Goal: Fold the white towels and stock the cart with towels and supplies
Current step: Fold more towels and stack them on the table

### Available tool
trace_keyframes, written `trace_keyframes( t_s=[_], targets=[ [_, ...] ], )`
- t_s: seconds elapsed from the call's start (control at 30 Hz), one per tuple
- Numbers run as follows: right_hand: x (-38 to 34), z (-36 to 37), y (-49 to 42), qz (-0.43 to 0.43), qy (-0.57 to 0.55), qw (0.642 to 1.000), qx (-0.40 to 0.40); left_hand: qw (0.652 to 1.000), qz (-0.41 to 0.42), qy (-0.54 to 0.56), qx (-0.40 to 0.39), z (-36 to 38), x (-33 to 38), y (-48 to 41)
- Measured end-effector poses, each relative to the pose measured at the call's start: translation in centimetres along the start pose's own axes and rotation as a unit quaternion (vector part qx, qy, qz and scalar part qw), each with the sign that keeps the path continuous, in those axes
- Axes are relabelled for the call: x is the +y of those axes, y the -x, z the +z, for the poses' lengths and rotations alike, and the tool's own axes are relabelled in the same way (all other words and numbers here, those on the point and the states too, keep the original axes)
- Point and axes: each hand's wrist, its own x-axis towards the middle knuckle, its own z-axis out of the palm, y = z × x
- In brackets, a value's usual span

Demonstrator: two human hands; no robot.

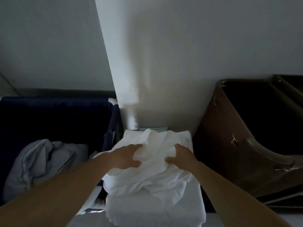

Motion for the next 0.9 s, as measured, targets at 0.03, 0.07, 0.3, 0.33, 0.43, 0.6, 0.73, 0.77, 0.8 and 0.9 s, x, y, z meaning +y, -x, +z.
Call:
trace_keyframes(
  t_s=[0.03,0.07,0.3,0.33,0.43,0.6,0.73,0.77,0.8,0.9],
  targets=[
    [0.0,-0.1,0.1,-0.028,0.005,1.0,-0.001,1.0,0.003,-0.013,0.021,-0.4,0.1,0.0],
    [-0.2,-0.4,0.5,-0.067,0.009,0.998,0.0,0.998,0.011,-0.045,0.049,-1.0,0.2,-0.1],
    [0.7,-1.3,5.0,-0.084,-0.083,0.977,-0.176,0.971,0.051,-0.222,0.068,-1.4,2.4,-3.6],
    [1.1,-1.5,5.2,-0.065,-0.109,0.978,-0.165,0.973,0.042,-0.22,0.053,-0.9,2.8,-4.1],
    [1.8,-2.2,4.8,-0.026,-0.114,0.992,-0.034,0.988,0.026,-0.139,0.066,0.4,3.0,-4.8],
    [2.7,-2.8,2.4,0.047,-0.087,0.989,0.107,0.973,0.036,0.101,0.205,-2.4,2.6,-3.0],
    [0.8,-2.9,0.9,0.041,-0.216,0.97,0.106,0.9,0.006,0.337,0.275,-6.2,2.5,0.4],
    [0.1,-3.0,0.8,0.021,-0.234,0.965,0.113,0.881,0.007,0.378,0.284,-6.8,2.3,1.1],
    [-0.6,-3.0,0.8,-0.005,-0.254,0.96,0.119,0.868,0.008,0.406,0.285,-7.3,2.3,1.8],
    [-2.3,-3.7,1.3,-0.059,-0.36,0.927,0.085,0.854,0.008,0.457,0.249,-8.0,2.2,3.7]
  ],
)
